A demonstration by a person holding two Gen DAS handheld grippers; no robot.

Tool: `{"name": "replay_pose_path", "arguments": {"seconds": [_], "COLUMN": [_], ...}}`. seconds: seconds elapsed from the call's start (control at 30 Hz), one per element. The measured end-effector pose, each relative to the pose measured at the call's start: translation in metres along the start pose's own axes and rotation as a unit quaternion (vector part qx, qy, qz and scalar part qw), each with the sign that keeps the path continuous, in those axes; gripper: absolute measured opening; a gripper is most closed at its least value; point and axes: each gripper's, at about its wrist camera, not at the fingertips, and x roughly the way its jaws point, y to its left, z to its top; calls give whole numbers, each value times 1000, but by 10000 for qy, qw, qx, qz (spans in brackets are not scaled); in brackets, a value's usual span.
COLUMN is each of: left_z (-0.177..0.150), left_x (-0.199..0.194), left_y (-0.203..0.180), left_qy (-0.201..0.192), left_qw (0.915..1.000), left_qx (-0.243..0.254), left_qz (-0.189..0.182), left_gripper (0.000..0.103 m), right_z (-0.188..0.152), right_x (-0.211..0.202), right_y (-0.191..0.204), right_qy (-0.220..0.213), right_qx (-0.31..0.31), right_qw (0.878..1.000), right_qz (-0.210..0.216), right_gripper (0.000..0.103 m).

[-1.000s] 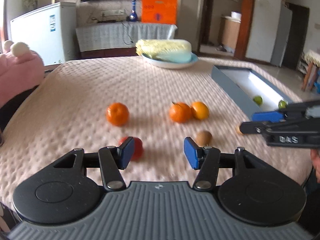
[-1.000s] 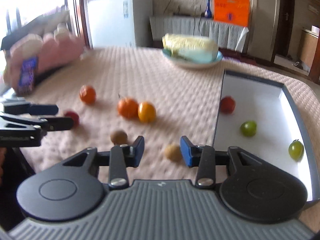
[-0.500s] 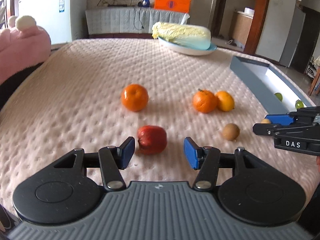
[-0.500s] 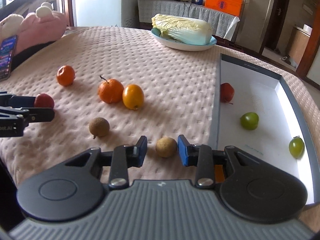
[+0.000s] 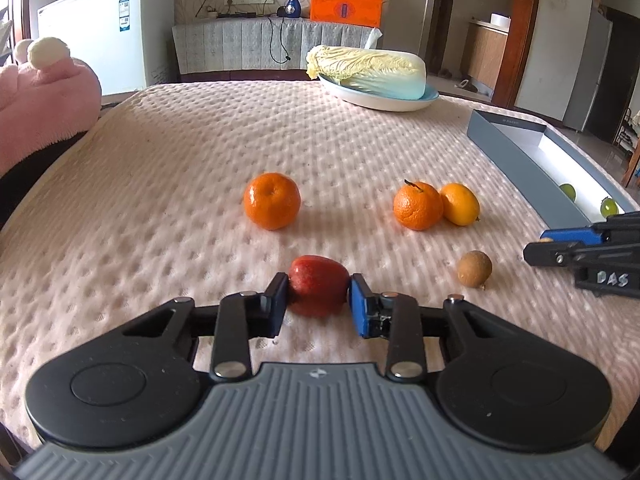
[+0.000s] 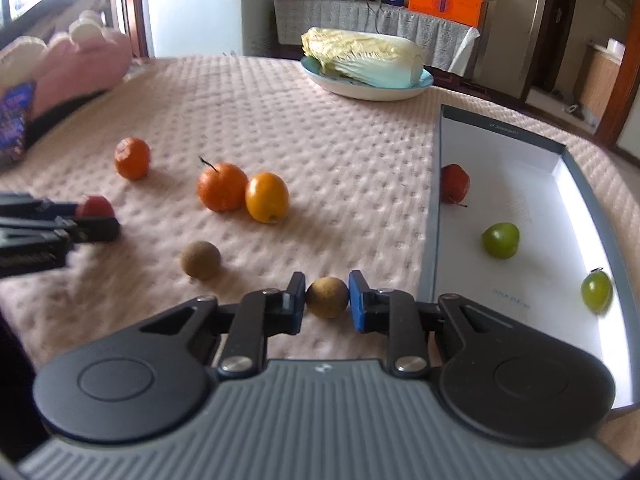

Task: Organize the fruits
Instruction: 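Grasp the red apple with the left tool while the right tool grasps a brown kiwi, then lift the apple and kiwi with both tools and carry them over the box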

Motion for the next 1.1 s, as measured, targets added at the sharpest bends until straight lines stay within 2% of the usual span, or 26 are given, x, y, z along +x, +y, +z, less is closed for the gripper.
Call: {"name": "replay_pose_path", "arguments": {"seconds": [0.17, 0.47, 0.67, 0.83, 1.1], "left_z": [2, 14, 22, 33, 52], "left_x": [-4, -25, -32, -40, -47], "left_y": [-1, -21, -42, -60, -88], "left_qy": [7, -341, -435, -532, -631], "left_qw": [9999, 9988, 9982, 9964, 9927], "left_qx": [-138, -247, -59, 370, 601], "left_qz": [-39, -242, -412, -540, -830], "left_gripper": [38, 38, 38, 38, 38], "right_z": [4, 5, 4, 5, 7], "right_x": [-13, -26, -39, -49, -58], "right_y": [-5, -12, -11, -23, -29], "right_qy": [-265, -429, -570, -710, -899], "right_qx": [336, 578, 518, 636, 660], "right_qw": [9969, 9913, 9904, 9890, 9866], "right_qz": [653, 1099, 1152, 1128, 1194], "right_gripper": [26, 26, 26, 26, 27]}}
